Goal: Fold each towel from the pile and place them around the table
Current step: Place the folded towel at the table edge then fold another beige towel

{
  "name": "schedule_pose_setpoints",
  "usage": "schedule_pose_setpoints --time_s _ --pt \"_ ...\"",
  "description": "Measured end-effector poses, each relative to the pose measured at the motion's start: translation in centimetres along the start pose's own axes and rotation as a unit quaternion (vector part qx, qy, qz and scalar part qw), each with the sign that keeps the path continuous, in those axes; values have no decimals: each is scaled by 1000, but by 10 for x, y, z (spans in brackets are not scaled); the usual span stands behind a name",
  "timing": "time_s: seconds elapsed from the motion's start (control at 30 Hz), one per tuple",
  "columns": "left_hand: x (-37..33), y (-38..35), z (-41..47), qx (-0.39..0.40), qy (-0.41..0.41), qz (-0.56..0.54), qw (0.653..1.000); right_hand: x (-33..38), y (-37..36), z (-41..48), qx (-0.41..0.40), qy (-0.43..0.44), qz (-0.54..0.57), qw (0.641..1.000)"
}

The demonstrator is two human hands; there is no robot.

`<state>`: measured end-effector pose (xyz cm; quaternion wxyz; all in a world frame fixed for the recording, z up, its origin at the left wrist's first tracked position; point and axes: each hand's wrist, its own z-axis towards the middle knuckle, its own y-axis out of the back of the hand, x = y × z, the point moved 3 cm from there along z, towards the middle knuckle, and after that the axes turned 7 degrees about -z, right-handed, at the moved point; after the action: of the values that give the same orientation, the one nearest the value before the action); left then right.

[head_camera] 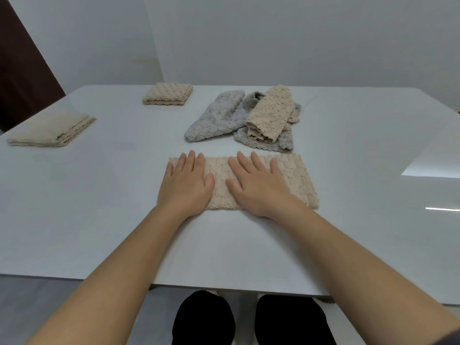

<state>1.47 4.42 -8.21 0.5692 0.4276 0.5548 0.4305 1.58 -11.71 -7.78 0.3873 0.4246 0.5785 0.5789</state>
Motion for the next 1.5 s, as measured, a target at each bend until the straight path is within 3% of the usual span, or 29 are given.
schedule_pose_setpoints --time_s 0.27,0.47,0.63,0.93,1.07,1.17,1.27,1.4,1.5 --pt "4 3 -1 13 -3 -18 1000 -59 6 -23 22 -73 0 997" --pt "13 13 -4 21 36 5 999 -54 12 -21 16 -72 -10 997" --pt "-32 12 -2 -15 -73 -21 997 -25 17 -8 -12 -28 -12 999" --pt "-38 -4 -2 30 -73 -27 997 -24 4 -4 12 -40 -1 999" --pt "-17 24 0 -74 -32 -100 992 -23 13 -5 20 -35 21 999" --pt "21 50 0 -141 90 -190 967 -13 20 -8 -8 -8 13 1000" --pt "52 63 -2 -115 199 -314 921 -3 20 -7 -19 13 6 1000" --pt "67 74 -8 -17 271 -483 833 3 14 -1 -16 24 6 1000" --pt "68 77 -15 91 286 -498 814 4 6 0 -6 19 3 1000"
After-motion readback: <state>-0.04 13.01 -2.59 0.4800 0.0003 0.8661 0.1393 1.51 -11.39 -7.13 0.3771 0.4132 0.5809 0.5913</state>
